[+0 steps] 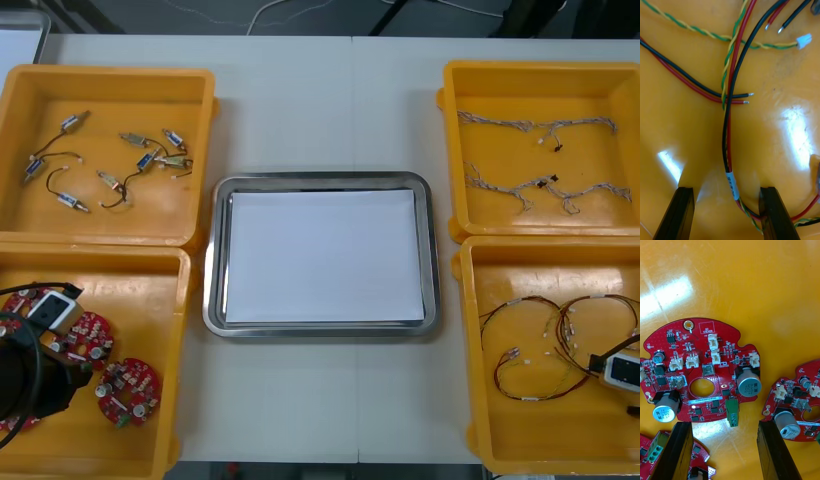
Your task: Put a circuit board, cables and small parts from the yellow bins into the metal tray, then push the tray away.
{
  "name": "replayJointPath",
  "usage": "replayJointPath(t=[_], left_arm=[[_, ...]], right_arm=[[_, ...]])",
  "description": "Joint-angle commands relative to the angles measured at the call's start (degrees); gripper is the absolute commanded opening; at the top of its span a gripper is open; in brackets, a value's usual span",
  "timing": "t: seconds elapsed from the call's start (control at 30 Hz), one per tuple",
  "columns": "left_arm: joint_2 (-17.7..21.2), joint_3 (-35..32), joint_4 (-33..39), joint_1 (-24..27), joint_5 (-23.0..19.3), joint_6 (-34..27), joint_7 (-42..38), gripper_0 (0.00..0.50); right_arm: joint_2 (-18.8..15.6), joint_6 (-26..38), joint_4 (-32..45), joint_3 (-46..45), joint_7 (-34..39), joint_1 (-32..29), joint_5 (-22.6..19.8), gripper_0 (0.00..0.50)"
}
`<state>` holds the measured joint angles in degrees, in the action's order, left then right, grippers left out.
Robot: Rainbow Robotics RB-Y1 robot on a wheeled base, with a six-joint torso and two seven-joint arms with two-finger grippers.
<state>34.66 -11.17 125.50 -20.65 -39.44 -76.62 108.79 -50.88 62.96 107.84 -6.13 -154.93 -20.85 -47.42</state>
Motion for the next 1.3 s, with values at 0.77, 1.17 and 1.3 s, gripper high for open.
replayJointPath(t=[0.77, 1.17, 1.3], left_arm=[[-2.5, 4.06, -1.31, 1.76, 5.69, 2.0, -6.13, 0.5], [-4.43, 4.06, -1.58, 1.67, 7.98, 2.18, -6.13, 0.451], [-4.52, 4.14, -1.49, 1.67, 8.24, 2.27, -6.13, 0.377]], right_arm=[[-2.21, -0.47, -2.9, 2.26, -0.07, 1.52, -3.21, 0.5], [-2.21, -0.47, -2.9, 3.05, -0.07, 1.87, -4.7, 0.5], [-2.21, -0.47, -2.9, 3.05, -0.07, 1.87, -4.88, 0.28]])
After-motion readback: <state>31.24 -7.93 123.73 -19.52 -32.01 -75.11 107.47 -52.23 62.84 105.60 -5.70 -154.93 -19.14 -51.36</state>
